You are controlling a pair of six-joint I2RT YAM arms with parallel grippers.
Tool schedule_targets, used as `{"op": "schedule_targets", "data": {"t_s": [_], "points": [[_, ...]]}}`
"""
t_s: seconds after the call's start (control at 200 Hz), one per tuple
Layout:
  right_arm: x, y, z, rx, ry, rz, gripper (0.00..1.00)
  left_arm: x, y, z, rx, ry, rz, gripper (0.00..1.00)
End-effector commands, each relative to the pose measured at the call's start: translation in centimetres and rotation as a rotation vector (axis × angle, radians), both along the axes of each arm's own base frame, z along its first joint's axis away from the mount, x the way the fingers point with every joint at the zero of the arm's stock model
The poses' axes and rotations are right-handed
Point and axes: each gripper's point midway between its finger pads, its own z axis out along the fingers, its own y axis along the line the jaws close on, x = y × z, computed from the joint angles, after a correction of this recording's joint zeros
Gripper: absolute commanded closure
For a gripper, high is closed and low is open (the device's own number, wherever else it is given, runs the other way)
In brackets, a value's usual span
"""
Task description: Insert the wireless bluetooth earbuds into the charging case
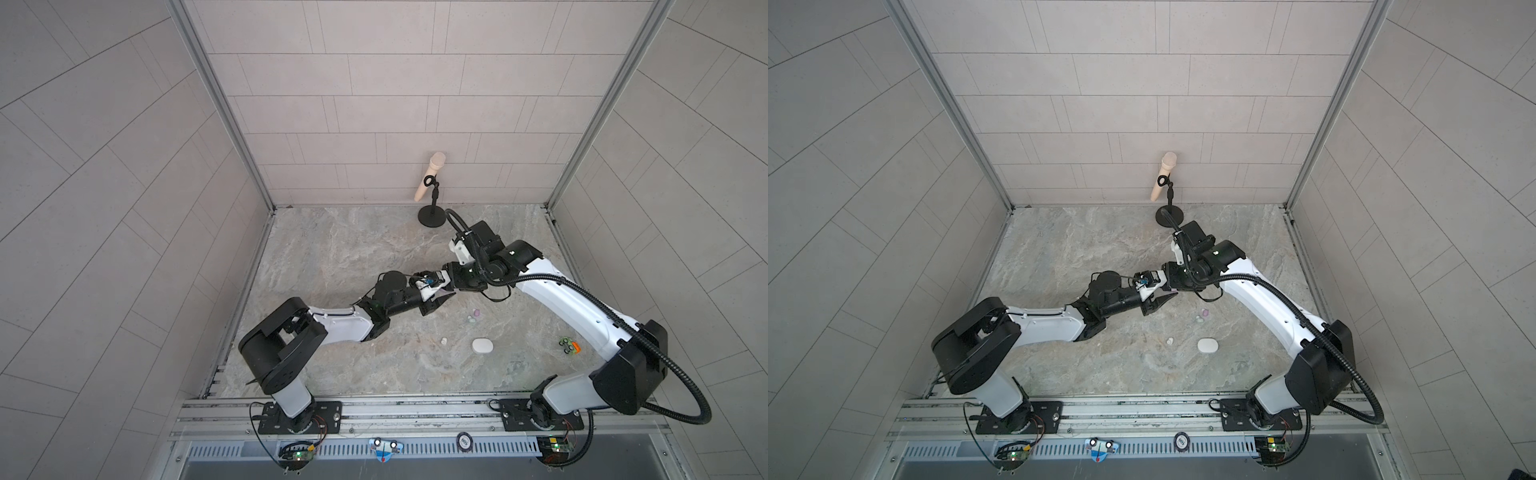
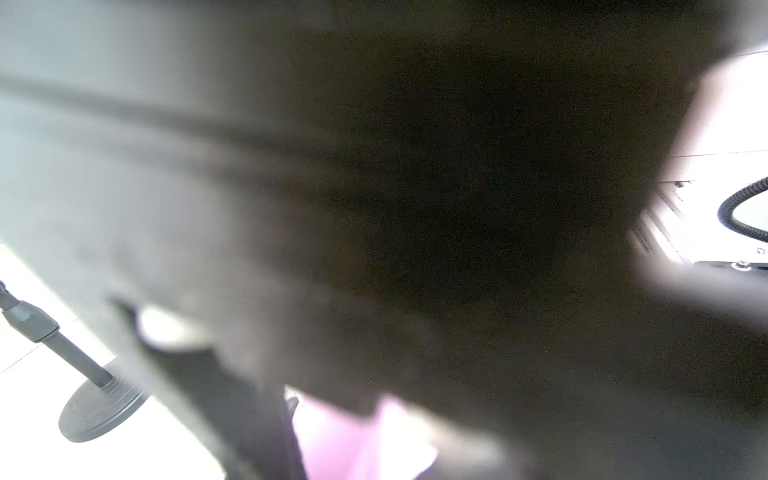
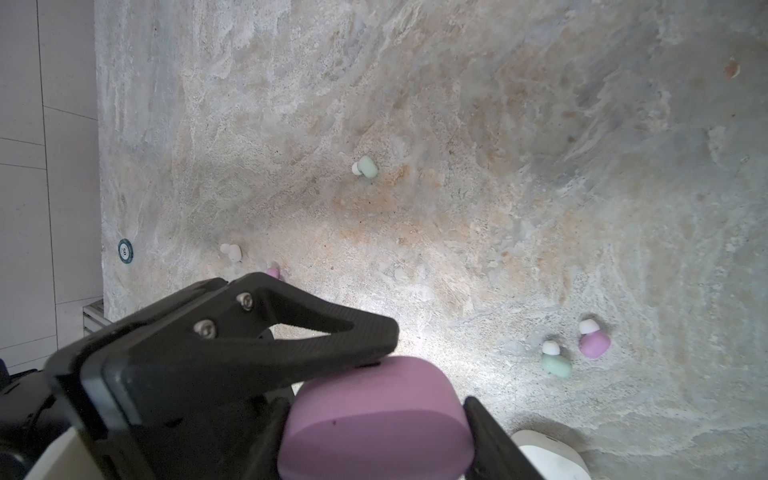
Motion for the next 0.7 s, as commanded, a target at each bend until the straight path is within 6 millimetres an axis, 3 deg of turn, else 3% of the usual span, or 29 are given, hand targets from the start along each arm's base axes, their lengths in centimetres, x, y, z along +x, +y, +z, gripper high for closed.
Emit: {"op": "schedule_targets", "data": {"t_s": [0.0, 0.27, 0.696], "points": [[-0.6, 2.3, 3.9, 0.145, -0.062, 0.048, 0.59, -0.7, 0.0, -3.0, 0.095, 0.051, -0.009, 0.43], [-1.0, 2.3, 4.1, 0.141, -0.063, 0.068, 0.61, -0.6, 0.4, -3.0, 0.094, 0.077, -0.004, 0.44], [-2.3, 3.3, 3.8, 0.130, -0.031, 0.082, 0.60, -3.0, 2.4, -2.7, 0.061, 0.162, -0.022, 0.30]]}}
